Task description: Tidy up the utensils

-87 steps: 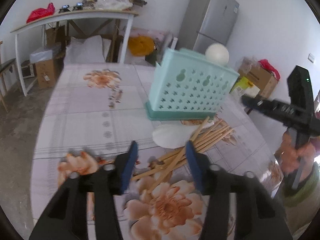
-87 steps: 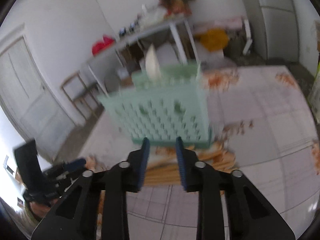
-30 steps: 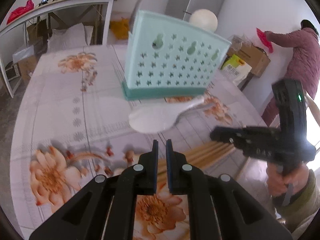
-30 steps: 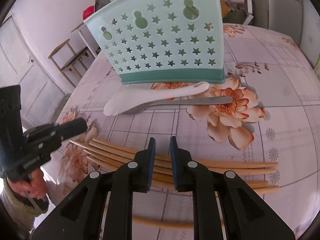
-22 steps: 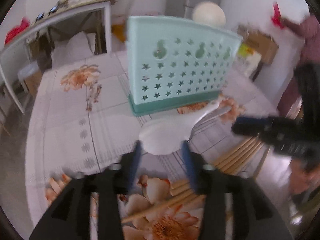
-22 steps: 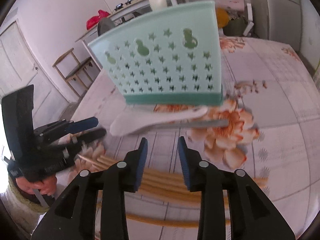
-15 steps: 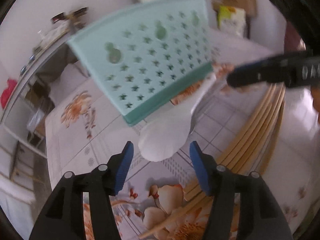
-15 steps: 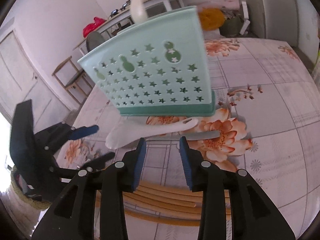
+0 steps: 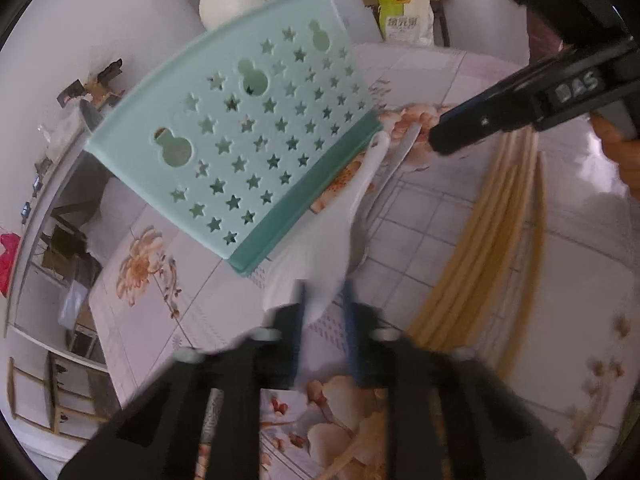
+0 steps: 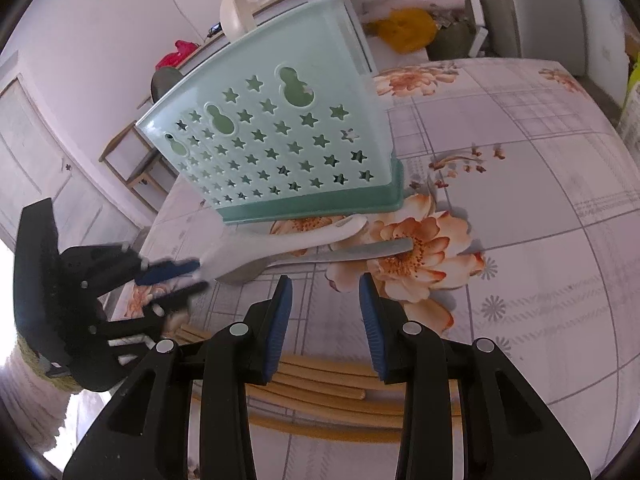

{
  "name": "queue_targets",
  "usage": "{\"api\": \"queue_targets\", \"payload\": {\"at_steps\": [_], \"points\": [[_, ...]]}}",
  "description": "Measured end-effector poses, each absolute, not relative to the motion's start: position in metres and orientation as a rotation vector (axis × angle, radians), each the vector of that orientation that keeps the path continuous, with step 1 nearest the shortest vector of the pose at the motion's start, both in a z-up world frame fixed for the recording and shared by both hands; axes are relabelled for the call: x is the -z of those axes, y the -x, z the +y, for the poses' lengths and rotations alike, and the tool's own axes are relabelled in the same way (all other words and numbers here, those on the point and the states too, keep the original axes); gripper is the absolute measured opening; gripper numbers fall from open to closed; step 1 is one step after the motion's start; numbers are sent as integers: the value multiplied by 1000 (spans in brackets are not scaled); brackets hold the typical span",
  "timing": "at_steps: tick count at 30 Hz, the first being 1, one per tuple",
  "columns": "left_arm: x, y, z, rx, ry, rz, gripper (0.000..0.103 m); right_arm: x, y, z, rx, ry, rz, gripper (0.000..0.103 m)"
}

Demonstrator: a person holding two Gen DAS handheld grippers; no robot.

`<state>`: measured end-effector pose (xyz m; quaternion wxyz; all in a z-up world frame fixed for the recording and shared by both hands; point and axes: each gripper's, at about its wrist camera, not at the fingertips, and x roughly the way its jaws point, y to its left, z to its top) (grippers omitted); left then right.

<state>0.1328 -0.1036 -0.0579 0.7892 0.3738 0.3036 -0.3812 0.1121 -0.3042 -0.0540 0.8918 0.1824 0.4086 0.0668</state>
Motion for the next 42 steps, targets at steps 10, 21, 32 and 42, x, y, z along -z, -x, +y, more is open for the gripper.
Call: {"api": "queue_targets", "payload": {"at_steps": [10,21,32,42], "points": [[51,-137,-99,808,-732,668,8,48,-107,-303,-166,-411,844,34],[68,-153,-110,821,-876,671,45,46,-107,-296,-202,-427,845,34],[37,-148,-104,849,-800,583,13,51,-102,-296,-210,-456,863,34],[49,-146,-99,875,-810,629,35,47,-105,-292,-224,-451,855,34]]}}
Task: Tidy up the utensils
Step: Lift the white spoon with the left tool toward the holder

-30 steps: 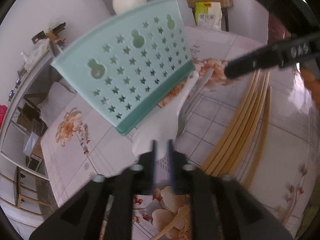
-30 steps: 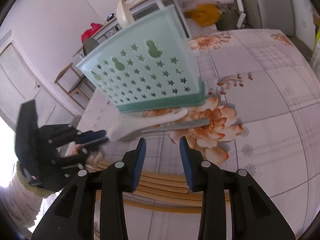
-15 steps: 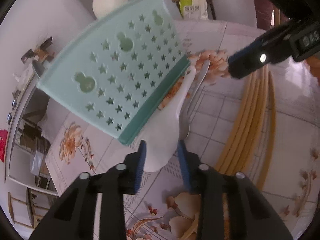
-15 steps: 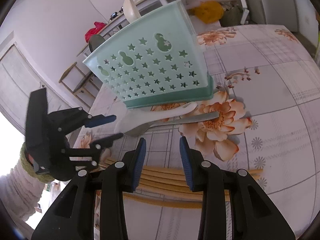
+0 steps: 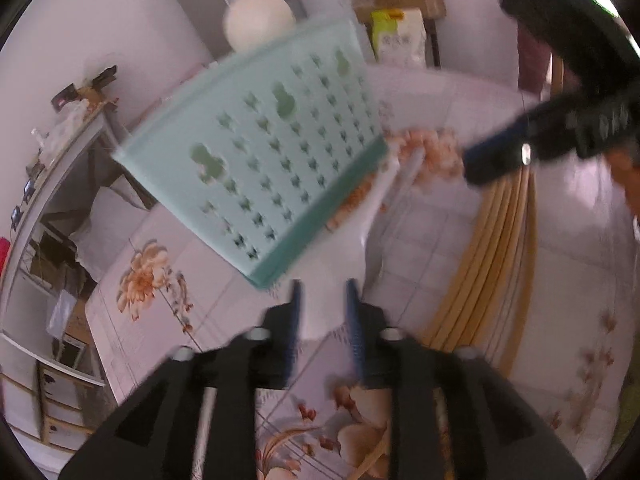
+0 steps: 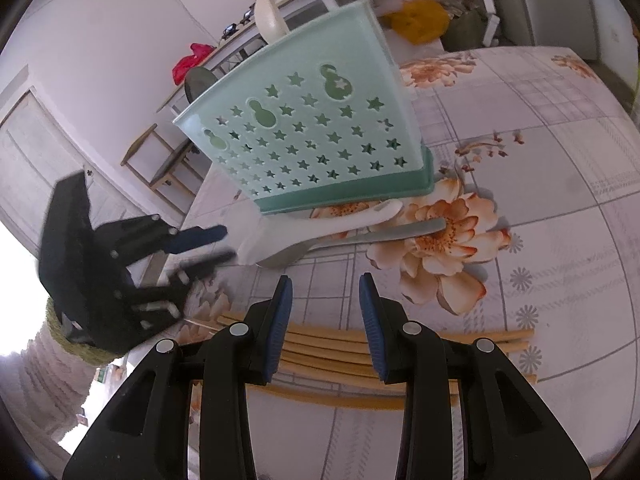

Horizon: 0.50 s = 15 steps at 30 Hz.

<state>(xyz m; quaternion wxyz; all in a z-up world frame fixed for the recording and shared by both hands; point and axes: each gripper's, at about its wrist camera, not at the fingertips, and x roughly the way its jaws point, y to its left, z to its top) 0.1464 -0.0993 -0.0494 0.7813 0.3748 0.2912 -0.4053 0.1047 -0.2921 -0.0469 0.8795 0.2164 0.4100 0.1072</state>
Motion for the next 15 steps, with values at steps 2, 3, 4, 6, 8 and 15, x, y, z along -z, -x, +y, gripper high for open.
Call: {"api": "queue_targets", "payload": {"at_steps": [2,3,4,6,8,15], "points": [[62,-147,-104,861,-875,632,44,47,-107,-290,-229,-454,851,34],[67,-148,-105,855,-897,631,45,47,-108,-289,-231,-455,849,34],[69,-148,-106,856,-901,614,47,48,-108,-288,-232,-456,849,34],[69,-152,-107,854,-905,609,47,50,-109,-287,-232,-462,852,34],[70,-152,-107,847,-923,579,46,51,-110,-287,-232,-469,854,34],[61,-141,-101,837,-926,448,14,50,-112,-288,-231,-492,843,34]]}}
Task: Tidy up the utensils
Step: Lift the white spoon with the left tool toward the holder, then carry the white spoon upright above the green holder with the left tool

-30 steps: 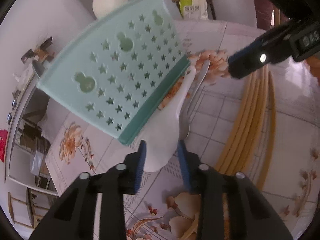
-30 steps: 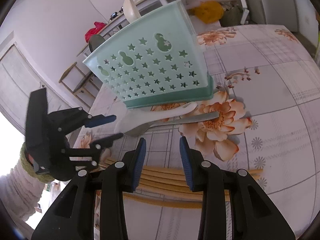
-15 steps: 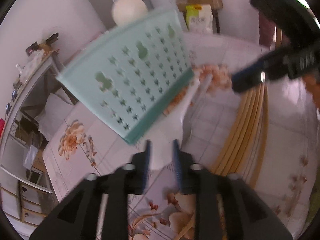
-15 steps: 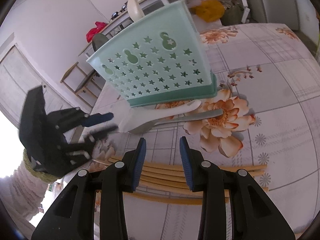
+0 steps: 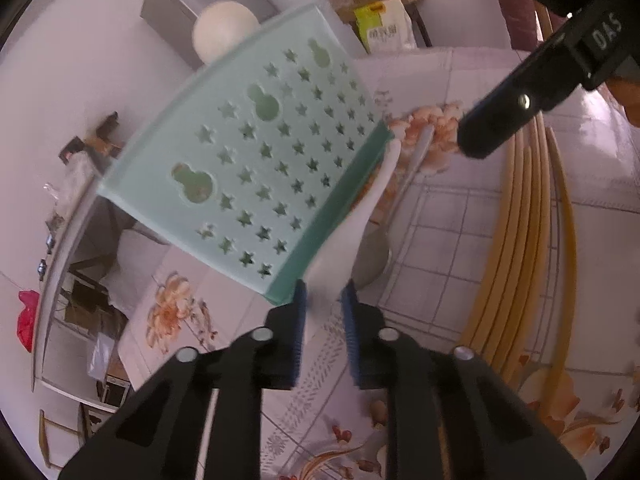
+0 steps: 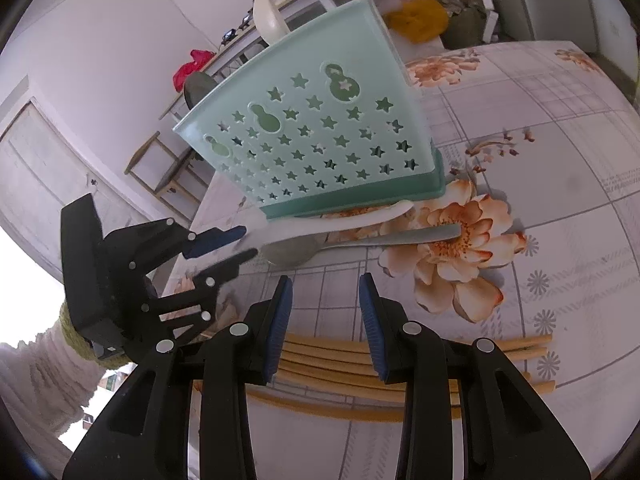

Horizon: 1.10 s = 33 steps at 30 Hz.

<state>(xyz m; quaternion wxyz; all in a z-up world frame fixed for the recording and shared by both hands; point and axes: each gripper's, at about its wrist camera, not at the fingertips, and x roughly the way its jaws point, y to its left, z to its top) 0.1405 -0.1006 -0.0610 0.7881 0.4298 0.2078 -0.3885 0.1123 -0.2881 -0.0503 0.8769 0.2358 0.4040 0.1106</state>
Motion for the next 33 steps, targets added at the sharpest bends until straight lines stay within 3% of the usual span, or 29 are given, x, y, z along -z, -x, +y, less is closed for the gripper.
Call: {"api": "queue_targets", "payload": {"at_steps": [12,22,33], "points": [[46,-170,-86,810,-660,498,10,51,-120,-284,-236,-496,833,34],[61,-189,-93,800,-636,577,10,55,-112,-290,-209,-532,835,34],[46,-147,-99,765,-764,385,2,38,-89,-290,-180,-515,791,34]]}}
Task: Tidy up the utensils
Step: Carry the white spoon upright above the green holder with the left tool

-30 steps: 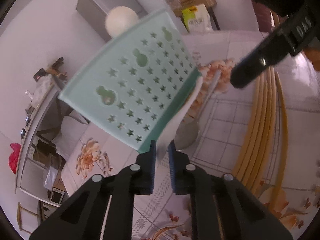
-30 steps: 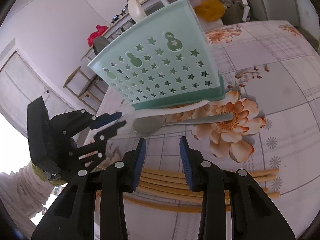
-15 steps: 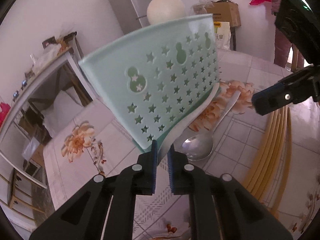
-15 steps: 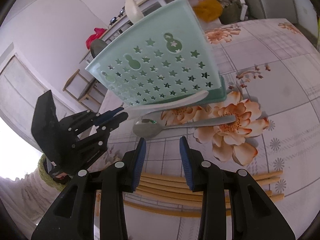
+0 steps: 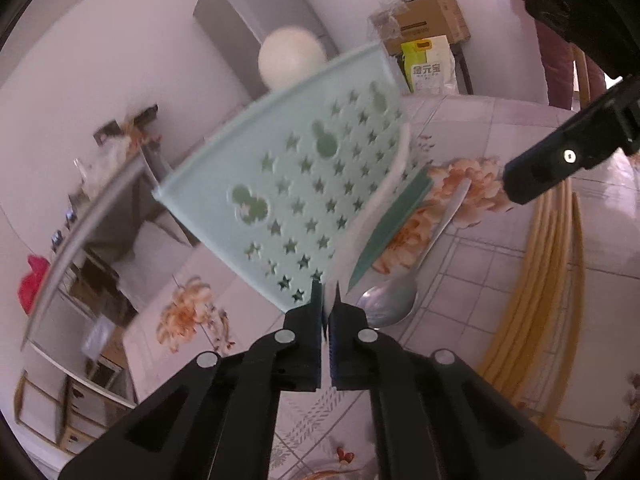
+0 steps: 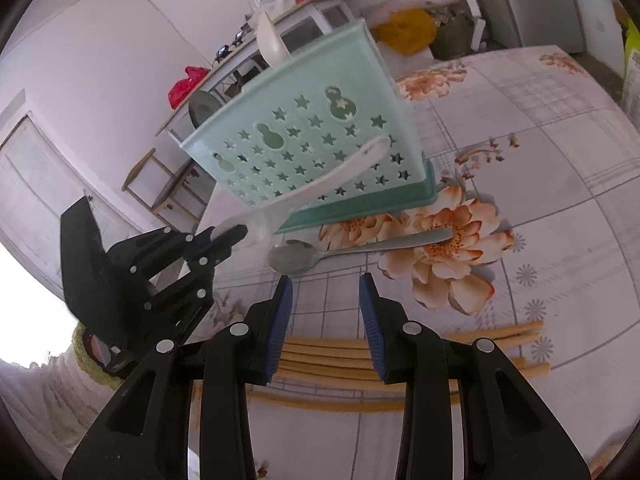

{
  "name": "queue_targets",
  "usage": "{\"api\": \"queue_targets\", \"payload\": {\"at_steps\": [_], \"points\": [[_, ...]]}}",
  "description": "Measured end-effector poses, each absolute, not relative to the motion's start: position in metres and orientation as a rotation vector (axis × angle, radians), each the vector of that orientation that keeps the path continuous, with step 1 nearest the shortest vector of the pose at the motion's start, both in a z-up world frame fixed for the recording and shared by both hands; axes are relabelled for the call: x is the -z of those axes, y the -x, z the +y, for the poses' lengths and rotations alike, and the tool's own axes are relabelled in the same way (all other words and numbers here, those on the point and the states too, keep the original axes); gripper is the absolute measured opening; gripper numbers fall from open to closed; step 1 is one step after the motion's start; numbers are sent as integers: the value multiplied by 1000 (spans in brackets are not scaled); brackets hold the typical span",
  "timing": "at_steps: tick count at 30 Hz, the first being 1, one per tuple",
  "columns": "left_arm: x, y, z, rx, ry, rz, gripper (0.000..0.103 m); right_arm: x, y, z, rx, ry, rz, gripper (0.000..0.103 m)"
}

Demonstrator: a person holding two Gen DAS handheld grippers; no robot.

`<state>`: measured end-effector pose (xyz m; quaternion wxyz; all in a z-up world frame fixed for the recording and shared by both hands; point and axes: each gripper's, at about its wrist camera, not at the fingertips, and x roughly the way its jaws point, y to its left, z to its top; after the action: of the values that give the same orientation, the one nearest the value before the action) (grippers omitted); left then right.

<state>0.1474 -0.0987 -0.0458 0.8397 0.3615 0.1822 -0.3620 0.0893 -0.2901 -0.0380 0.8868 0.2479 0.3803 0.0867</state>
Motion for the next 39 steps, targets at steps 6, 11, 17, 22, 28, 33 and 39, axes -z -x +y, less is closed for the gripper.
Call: {"api": "queue_targets", "payload": {"at_steps": [6,11,17,22,28,33,39], "points": [[21,-133,-77,760,-654,415,2,24,-67,-284,-161,-493,762,34],[7,-124,-45,750,-517,501,2,18,-63,-268,-153,-434,777,34],[6,-110,1,722,-346,610,2,19,-79,-237,-185,-299,800,34],[17,-102,31,680,-248,671,2,31,-115,-201,-224,-142,857,34],[34,-112,56,639,-102,757,2,39,-152,-164,-199,75,862,34],[40,-115,61,647,-57,782,2,55,-171,-140,-146,259,867,30],[42,-116,65,655,-20,795,2,73,-181,-121,-64,400,864,7]]}}
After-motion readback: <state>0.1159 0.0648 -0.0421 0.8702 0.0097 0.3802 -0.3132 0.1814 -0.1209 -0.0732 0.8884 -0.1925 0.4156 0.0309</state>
